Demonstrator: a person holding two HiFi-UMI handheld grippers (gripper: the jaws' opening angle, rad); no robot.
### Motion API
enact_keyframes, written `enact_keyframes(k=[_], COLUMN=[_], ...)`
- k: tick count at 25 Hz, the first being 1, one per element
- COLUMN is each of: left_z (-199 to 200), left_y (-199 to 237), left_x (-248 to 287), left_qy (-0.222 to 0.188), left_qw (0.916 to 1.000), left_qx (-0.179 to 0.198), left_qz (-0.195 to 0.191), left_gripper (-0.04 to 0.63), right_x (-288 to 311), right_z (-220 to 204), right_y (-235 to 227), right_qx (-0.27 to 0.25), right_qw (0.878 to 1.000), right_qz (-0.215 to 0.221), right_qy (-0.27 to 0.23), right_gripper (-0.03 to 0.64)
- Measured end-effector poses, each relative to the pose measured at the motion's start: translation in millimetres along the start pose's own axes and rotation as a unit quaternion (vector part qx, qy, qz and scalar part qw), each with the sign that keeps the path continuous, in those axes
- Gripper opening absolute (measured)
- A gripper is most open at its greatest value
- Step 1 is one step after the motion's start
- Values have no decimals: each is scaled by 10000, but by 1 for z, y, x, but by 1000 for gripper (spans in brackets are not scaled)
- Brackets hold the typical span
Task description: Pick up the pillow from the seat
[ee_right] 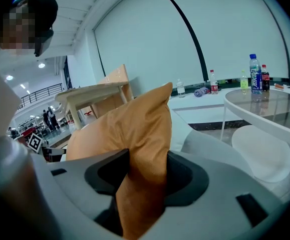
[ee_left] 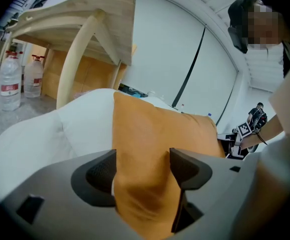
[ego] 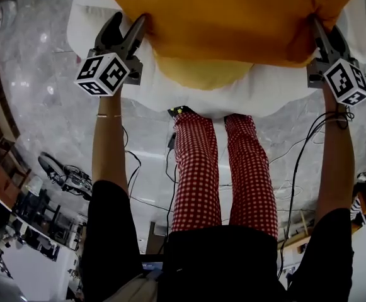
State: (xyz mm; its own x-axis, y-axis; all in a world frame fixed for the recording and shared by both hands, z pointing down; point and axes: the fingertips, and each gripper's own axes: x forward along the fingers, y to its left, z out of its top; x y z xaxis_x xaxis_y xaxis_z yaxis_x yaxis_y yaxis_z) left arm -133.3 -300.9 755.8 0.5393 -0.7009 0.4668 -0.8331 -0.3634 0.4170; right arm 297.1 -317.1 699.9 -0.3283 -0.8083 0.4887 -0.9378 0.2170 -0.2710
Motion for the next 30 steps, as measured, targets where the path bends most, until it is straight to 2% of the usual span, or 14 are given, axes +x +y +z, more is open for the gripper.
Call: enact_keyframes(k=[5, 9, 20, 25, 30], left_z=[-2, -2, 2, 1, 0], left_y=[-3, -5, -4, -10, -15], left_x=[9, 19, 35, 31, 32], left_qy=[32, 35, -40, 54, 159], left_qw=[9991, 9982, 9992, 9997, 9992], left_qx=[-121, -239, -401, -203, -181], left_qz=[-398, -551, -34, 161, 316], left_gripper=[368, 374, 364, 300, 237], right_x=[-4, -2, 3, 1, 2], right_z=[-2, -4, -2, -3, -4], right_y=[0, 0, 1, 0, -1], right_qx=[-5, -5, -47, -54, -60], right_qw=[10000, 10000, 10000, 9999, 9999], right_qz=[-19, -34, -60, -64, -72], right_qy=[38, 86, 59, 87, 96], right_gripper=[229, 229, 229, 229, 227])
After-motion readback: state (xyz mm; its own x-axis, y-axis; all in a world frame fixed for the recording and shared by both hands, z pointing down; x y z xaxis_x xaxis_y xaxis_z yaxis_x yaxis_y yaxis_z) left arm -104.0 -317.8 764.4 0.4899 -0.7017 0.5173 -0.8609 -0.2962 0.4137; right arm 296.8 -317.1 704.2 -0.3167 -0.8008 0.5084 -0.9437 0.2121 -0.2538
